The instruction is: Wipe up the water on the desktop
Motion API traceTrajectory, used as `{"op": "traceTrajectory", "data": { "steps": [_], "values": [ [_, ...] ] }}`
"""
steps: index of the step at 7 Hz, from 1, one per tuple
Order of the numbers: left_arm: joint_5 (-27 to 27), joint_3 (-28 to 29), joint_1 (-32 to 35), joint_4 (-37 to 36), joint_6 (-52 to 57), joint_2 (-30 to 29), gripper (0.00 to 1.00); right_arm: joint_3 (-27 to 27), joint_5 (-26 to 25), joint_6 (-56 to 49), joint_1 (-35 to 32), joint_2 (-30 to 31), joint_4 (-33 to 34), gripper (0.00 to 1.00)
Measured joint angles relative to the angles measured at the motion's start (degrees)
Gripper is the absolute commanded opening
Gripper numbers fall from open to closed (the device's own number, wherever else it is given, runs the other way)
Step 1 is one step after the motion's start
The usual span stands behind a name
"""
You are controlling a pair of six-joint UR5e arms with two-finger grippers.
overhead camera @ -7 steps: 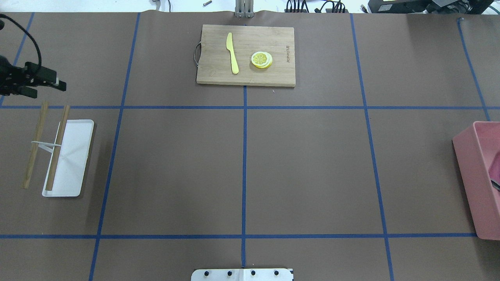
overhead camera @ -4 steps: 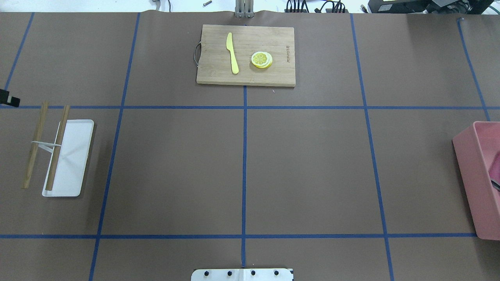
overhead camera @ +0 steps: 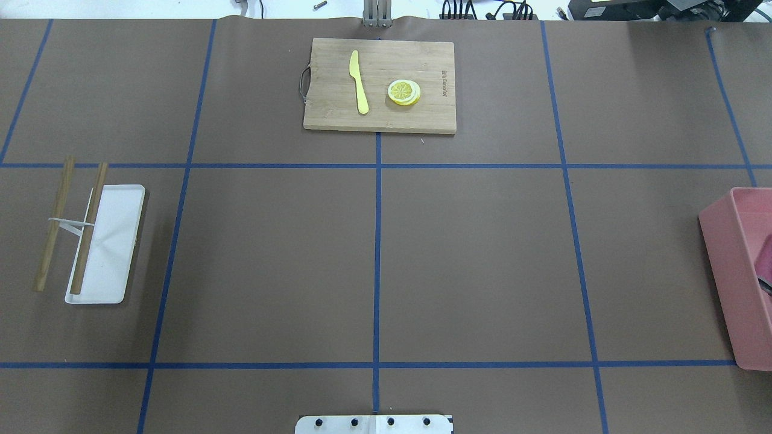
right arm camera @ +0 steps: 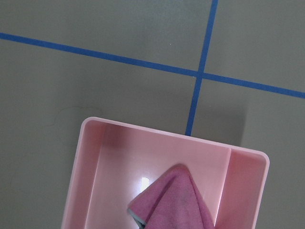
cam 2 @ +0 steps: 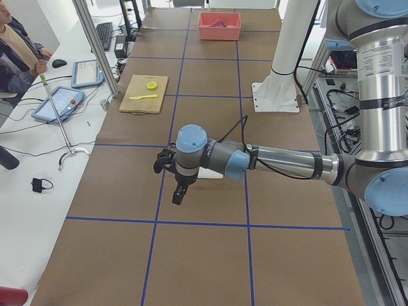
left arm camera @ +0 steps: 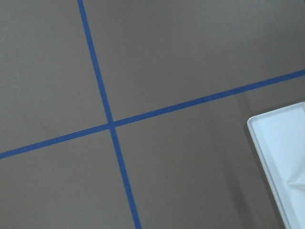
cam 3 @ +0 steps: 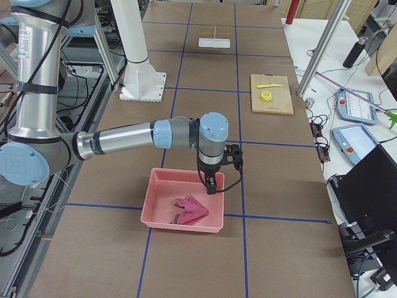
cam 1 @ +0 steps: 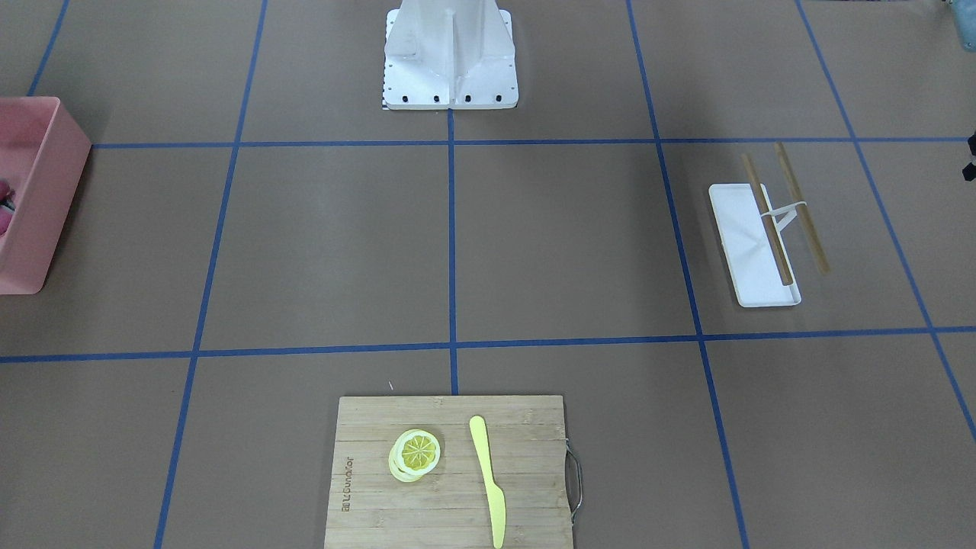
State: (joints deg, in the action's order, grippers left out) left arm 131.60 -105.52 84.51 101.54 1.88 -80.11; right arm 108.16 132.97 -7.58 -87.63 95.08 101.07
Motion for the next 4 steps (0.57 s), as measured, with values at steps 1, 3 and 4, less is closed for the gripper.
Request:
{"op": "traceTrajectory", "data": {
  "steps": [1, 3, 4],
  "values": [
    [0.00, -0.01, 0.39, -0.49, 0.56, 0.55, 0.98, -0.98, -0.04, 0.01, 0.00, -1.19, 0.00, 1.00],
    [2.49, 0.12, 0.37, -0.89, -2.31, 0.75, 0.98, -1.84, -0.06, 0.00, 0.00, -2.35, -0.04, 1.00],
    [3.32, 0.38, 0.30, -1.00, -3.53, 0.78, 0.98, -2.03, -0.02, 0.06, 0.00, -2.67, -0.02, 1.00]
  ]
}}
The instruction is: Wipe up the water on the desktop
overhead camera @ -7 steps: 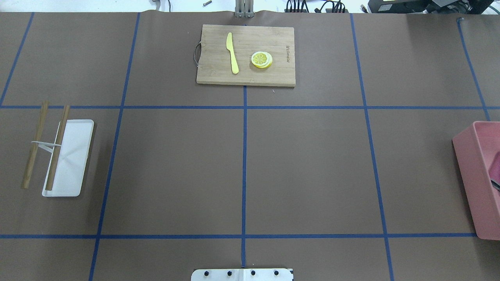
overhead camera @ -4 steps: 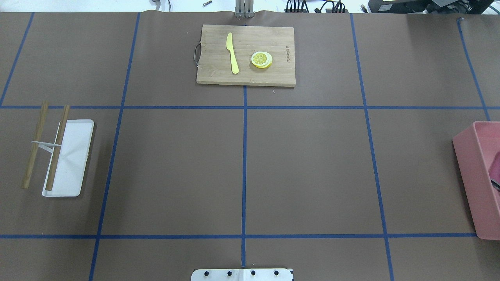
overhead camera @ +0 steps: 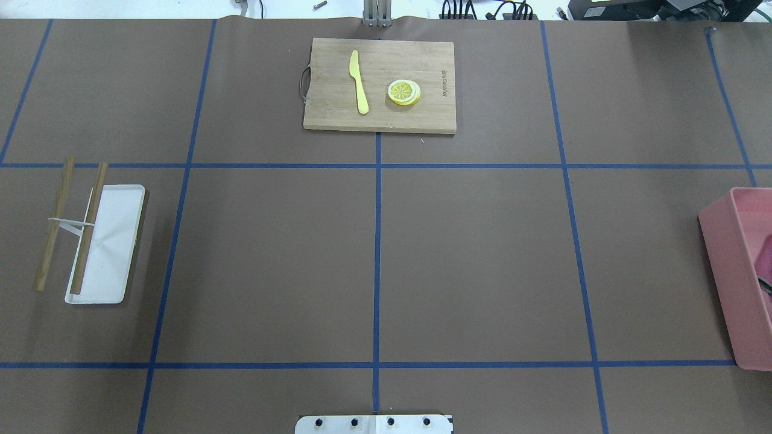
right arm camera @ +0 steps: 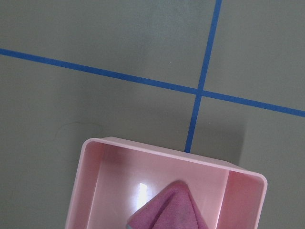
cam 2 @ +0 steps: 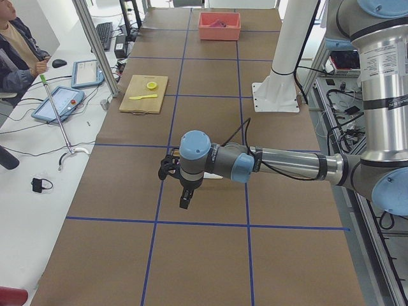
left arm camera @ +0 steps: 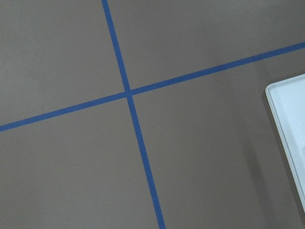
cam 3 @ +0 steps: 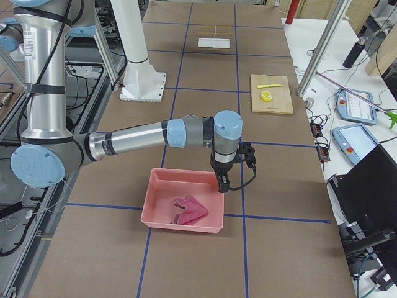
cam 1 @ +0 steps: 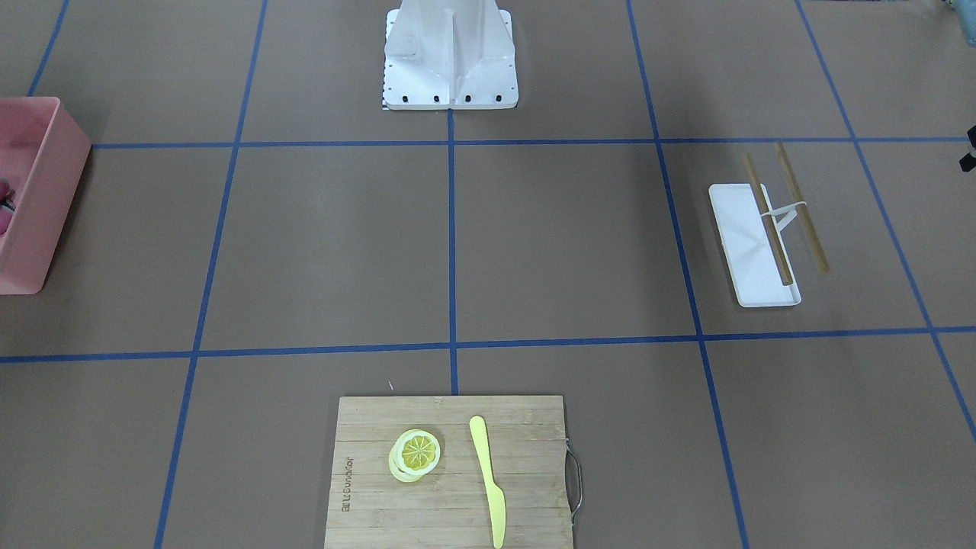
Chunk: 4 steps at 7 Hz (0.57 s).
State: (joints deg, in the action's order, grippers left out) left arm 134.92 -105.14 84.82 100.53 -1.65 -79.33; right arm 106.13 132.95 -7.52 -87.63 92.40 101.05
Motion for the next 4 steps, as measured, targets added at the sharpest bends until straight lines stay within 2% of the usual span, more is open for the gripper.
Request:
{"op": "traceTrajectory", "data": {
  "steps": [4],
  "values": [
    [0.38, 1.00, -0.15, 0.10, -0.59, -0.61, 0.98, -0.91, 0.26, 0.13, -0.03, -0.19, 0.02, 1.00]
  ]
}}
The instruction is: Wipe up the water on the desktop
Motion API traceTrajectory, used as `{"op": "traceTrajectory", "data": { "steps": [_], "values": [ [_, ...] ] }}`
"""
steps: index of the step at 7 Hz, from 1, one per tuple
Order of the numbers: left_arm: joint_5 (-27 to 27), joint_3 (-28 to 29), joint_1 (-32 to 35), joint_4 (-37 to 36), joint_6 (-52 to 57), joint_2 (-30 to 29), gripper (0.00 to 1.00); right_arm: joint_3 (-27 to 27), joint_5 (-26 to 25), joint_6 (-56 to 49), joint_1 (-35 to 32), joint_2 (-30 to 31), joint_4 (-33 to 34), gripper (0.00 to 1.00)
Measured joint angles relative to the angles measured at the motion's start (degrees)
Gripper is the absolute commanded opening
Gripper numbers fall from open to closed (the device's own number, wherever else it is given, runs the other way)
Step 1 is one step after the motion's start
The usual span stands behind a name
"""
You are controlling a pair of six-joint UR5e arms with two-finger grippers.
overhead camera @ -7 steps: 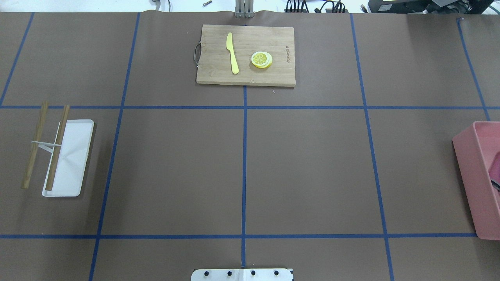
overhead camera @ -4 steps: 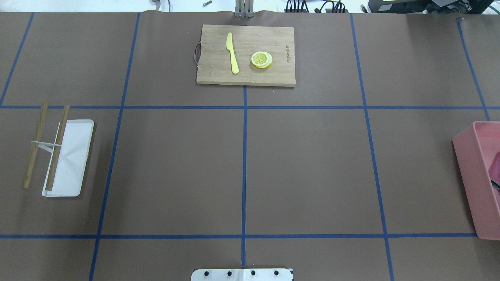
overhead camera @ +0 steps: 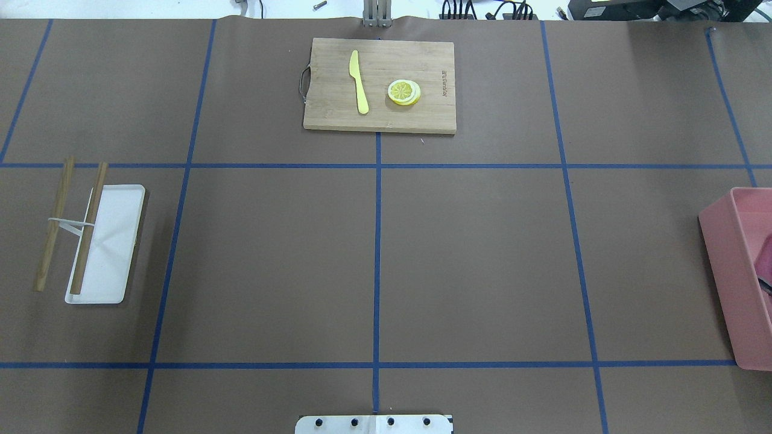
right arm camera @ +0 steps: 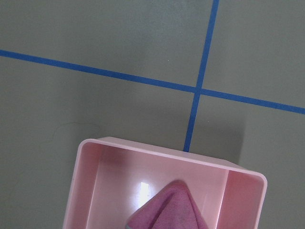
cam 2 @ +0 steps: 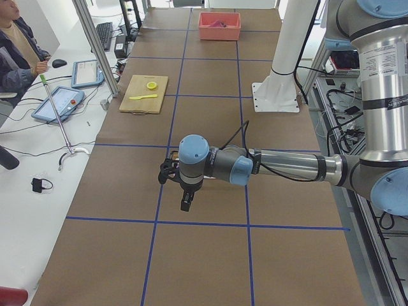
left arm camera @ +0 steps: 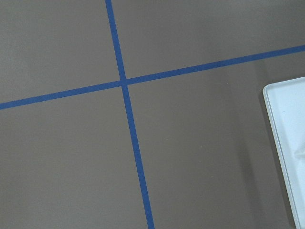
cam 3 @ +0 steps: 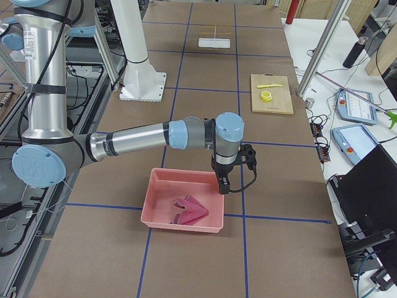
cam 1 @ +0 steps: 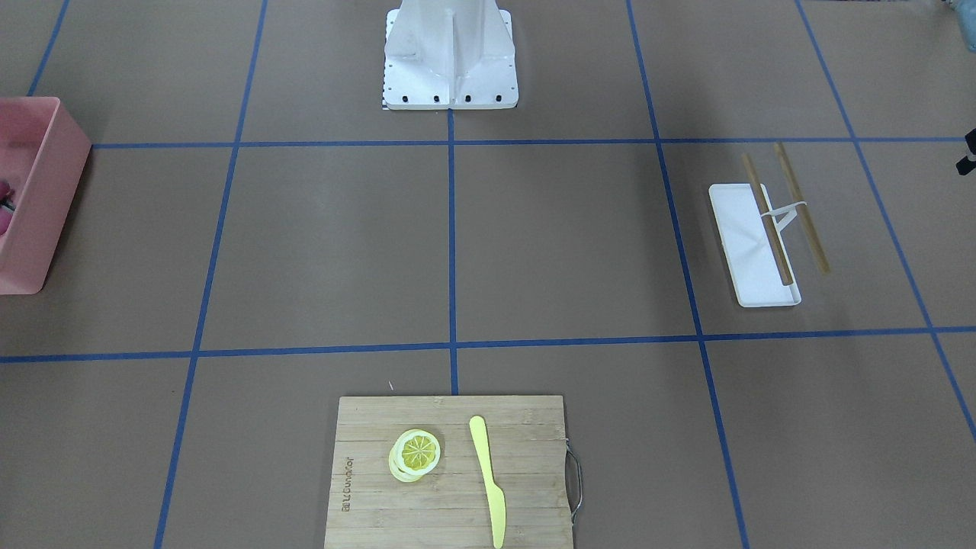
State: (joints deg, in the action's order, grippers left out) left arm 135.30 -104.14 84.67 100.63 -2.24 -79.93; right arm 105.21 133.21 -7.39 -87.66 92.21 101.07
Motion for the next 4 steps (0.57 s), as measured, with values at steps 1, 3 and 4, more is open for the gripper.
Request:
{"op": "traceTrajectory", "data": {
  "steps": [1, 3, 4],
  "values": [
    [-0.03, -0.31, 0.00, 0.05, 0.05, -0.20, 0.98, -0.03, 0.07, 0.00, 0.00, 0.07, 0.00, 1.00],
    [-0.12, -0.54, 0.03, 0.11, 0.12, -0.29, 0.98, 0.05, 0.14, 0.06, 0.00, 0.15, 0.00, 1.00],
    [-0.17, -0.60, 0.01, 0.15, 0.13, -0.35, 0.98, 0.14, 0.18, 0.08, 0.02, 0.16, 0.00, 1.00]
  ]
}}
